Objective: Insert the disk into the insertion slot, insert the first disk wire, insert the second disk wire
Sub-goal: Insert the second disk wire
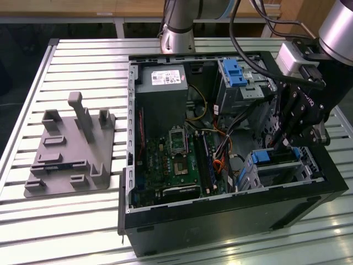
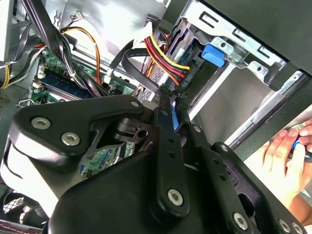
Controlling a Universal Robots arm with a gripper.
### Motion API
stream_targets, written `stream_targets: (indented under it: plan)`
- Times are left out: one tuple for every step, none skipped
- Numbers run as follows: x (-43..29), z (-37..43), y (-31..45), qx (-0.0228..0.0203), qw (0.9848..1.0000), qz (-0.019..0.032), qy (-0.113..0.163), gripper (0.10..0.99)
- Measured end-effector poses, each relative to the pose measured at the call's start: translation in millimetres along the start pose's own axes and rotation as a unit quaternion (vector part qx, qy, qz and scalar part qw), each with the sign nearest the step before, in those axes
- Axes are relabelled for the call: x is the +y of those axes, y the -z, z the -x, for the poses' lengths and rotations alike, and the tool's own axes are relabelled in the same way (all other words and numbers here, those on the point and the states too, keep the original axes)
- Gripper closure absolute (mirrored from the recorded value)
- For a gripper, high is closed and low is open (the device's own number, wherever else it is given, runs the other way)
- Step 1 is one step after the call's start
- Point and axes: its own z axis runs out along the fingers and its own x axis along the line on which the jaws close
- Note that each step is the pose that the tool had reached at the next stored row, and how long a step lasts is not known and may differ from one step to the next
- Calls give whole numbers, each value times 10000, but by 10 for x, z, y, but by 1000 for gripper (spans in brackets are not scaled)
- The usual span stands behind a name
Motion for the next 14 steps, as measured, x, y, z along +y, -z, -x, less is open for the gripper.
stream_targets:
  plan:
    - [0,-1,-1,1,10000,0,0,890]
    - [0,-1,-4,1,10000,0,0,890]
    - [-1,-1,-8,0,10000,0,0,890]
    - [-1,-1,-11,0,10000,0,0,890]
    - [-1,-1,-15,0,10000,0,0,890]
    - [-1,-1,-18,1,10000,0,0,890]
    - [-2,-1,-21,1,10000,0,0,890]
    - [-2,-1,-24,0,10000,0,0,890]
    - [-2,-1,-26,0,10000,0,0,890]
    - [-2,-1,-28,0,10000,0,0,890]
    - [-2,-1,-29,1,10000,0,0,890]
    - [-4,-1,-32,0,10000,0,0,890]
    - [-5,-1,-35,0,10000,0,0,890]
    - [-5,-1,-36,0,10000,0,0,890]
